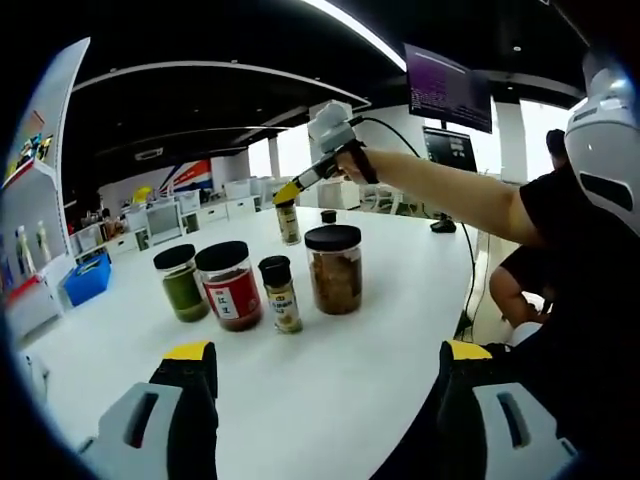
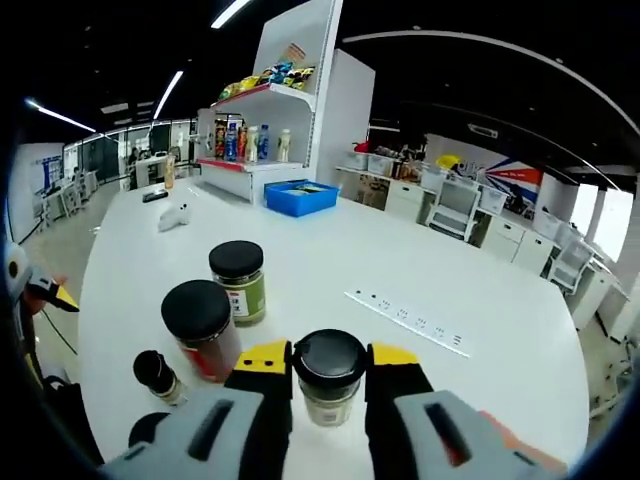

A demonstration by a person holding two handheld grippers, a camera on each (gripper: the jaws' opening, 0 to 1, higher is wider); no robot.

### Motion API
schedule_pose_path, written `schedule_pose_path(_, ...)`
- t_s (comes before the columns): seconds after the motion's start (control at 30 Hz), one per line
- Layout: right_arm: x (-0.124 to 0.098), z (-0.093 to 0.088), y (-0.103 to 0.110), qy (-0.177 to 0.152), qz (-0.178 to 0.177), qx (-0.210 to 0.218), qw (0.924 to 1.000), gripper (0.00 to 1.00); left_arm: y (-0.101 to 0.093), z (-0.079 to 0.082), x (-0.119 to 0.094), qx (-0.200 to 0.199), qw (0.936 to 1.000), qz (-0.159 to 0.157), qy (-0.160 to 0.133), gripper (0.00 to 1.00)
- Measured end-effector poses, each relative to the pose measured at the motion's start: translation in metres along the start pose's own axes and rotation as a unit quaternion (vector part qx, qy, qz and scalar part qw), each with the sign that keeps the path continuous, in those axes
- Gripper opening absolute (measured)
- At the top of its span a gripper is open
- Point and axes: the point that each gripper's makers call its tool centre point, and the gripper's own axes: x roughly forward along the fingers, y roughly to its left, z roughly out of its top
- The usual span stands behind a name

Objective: Pick up the mixed condiments and ingredients on the table and sort them into separate groups

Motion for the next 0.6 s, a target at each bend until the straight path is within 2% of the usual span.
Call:
schedule_pose_path(0.33, -0.021, 0.003, -0.041, -0.009, -0.038, 0.024, 0.9990, 0.25, -0.004, 0.001, 0.002, -0.004, 0.9999, -0.010, -0.002, 0.90)
schedule_pose_path(0.6, -0.058, 0.017, -0.091, -0.034, -0.087, 0.041, 0.9948, 0.25, -0.005, 0.001, 0.005, -0.005, 0.9999, -0.013, 0.000, 0.90)
